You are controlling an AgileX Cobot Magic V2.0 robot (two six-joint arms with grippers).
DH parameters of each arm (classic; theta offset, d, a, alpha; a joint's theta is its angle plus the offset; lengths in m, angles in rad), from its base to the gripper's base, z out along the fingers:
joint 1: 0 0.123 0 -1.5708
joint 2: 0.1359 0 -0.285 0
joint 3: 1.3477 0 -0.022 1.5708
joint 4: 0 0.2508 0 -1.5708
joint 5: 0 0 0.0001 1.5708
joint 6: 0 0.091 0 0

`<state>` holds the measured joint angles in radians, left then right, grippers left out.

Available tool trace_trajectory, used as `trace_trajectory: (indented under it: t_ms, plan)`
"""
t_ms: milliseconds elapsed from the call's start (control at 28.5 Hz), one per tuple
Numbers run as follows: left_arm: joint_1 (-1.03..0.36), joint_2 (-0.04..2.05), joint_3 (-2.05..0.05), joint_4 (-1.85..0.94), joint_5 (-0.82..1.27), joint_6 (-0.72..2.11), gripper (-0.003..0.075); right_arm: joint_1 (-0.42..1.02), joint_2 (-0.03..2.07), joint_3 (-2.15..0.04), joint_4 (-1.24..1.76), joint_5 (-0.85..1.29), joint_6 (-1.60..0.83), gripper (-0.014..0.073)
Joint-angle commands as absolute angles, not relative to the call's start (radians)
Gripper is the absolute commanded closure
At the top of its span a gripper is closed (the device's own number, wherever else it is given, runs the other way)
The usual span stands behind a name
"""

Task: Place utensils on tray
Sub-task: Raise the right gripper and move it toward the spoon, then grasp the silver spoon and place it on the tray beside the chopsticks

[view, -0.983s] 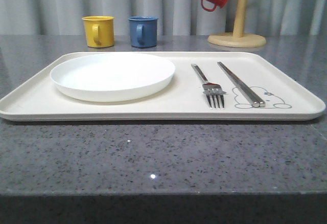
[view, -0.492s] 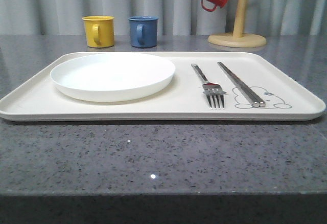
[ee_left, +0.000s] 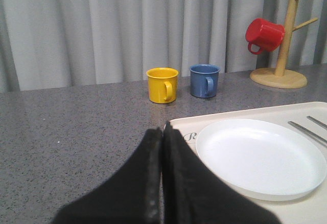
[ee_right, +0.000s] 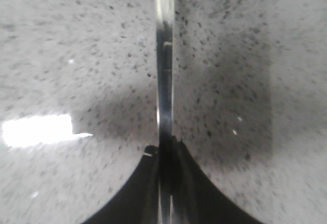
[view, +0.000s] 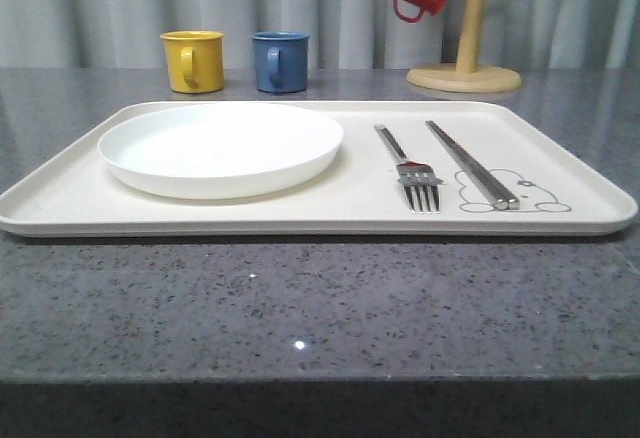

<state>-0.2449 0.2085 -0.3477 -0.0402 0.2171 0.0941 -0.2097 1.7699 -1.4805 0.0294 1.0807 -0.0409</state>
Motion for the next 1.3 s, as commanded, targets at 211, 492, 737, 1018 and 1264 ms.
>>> trace_trajectory:
  t_ms: [211, 492, 737, 1018, 1264]
  plan:
    - [-0.245, 0.217, -0.374, -0.049, 0.134, 0.084, 0.0738, -0.211, 1.604, -1.522, 0.086, 1.150, -0.051, 0.0613]
    - [-0.245, 0.217, -0.374, -0.049, 0.134, 0.084, 0.0738, -0.200, 1.570, -1.522, 0.138, 1.222, -0.047, 0.0613]
    - [-0.245, 0.217, -0.374, -0.049, 0.134, 0.084, 0.0738, -0.090, 1.570, -1.522, 0.140, 1.230, -0.014, 0.0613]
    - [-0.245, 0.217, -0.374, -0.049, 0.134, 0.084, 0.0738, 0.078, 1.571, -1.522, 0.140, 1.184, 0.090, 0.0613]
    - [-0.245, 0.217, -0.374, -0.049, 0.134, 0.084, 0.0738, 0.153, 1.571, -1.522, 0.140, 1.175, 0.138, 0.0613]
